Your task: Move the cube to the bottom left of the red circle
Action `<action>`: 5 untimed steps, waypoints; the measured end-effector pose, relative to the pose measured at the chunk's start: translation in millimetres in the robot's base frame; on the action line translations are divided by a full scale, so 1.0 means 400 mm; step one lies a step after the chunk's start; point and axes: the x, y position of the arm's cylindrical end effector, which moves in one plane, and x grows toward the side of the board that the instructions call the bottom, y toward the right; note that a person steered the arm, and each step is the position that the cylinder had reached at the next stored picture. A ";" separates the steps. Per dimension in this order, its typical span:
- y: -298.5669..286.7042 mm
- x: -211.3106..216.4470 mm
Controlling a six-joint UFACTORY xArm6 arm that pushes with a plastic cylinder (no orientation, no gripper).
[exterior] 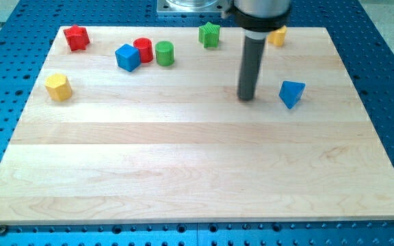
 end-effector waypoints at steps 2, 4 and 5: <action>-0.079 -0.073; -0.616 -0.113; -0.747 -0.138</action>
